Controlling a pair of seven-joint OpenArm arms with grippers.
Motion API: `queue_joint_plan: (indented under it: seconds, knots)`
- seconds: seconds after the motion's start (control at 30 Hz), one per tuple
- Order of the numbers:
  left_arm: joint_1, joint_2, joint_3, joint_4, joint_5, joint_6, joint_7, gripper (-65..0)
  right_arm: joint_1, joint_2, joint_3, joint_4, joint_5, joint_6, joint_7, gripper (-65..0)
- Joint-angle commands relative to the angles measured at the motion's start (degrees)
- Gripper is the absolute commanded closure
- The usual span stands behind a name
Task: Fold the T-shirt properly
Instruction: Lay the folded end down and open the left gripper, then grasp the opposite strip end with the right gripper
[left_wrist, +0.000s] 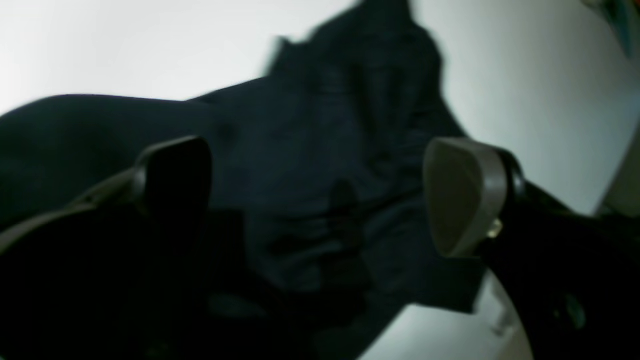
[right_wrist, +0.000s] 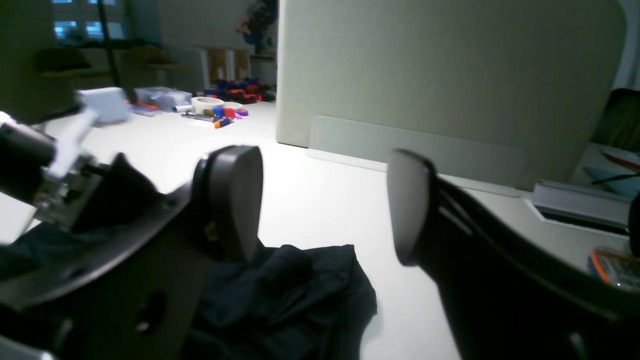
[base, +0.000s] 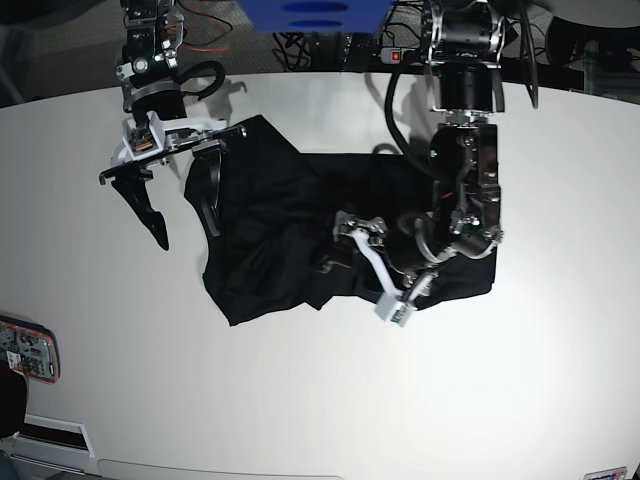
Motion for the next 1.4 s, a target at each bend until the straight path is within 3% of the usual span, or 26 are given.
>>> queue_joint_plan:
  seconds: [0.0,0.23,0.43,0.67,0.87,0.97,1.2,1.37]
  knots:
    - [-1.6,0.9,0.4,0.9,-0.9,-0.2,-0.9,-65.0,-0.2,0.2,0.1,1.2,0.7,-0.2,1.8,-37.3]
    - [-0.8,1.3,0.4,2.4,-1.0,-0.2,-0.5,-65.0,-0.2,0.2,0.2,1.2,0.8,-0.2,1.7,-37.3]
    - [5.4,-3.2,0.2,15.7,-0.7,-0.2,-0.9,-65.0,-0.1,0.2,0.2,1.1,2.0,-0.2,-0.6,-37.3]
    - [12.5,-12.7,-1.3,27.8,-0.7,-0.2,-1.0,-65.0,0.2,0.5,2.4,1.1,20.4,-0.2,-15.4,-37.3]
    - [17.4,-15.5,-10.7,30.0,-0.6,-0.2,-2.0,-65.0,2.7,1.1,9.8,1.1,21.6,-0.2,-36.4,-37.3]
    - [21.1,-17.1,-13.9,30.1,-0.6,-0.3,-8.8,-65.0,5.2,1.0,11.3,1.1,21.6,-0.2,-44.7,-37.3]
    - [30.9,-17.8,-15.9,30.0,0.4,-0.3,-32.7,-65.0,10.9,0.7,11.4,1.1,21.7,-0.2,-55.3,-37.3]
    - [34.3,-17.3,-15.6,29.8,13.4,-0.3,-40.7,-65.0,16.0,0.8,14.5,1.0,32.2,-0.2,-66.5,-37.3]
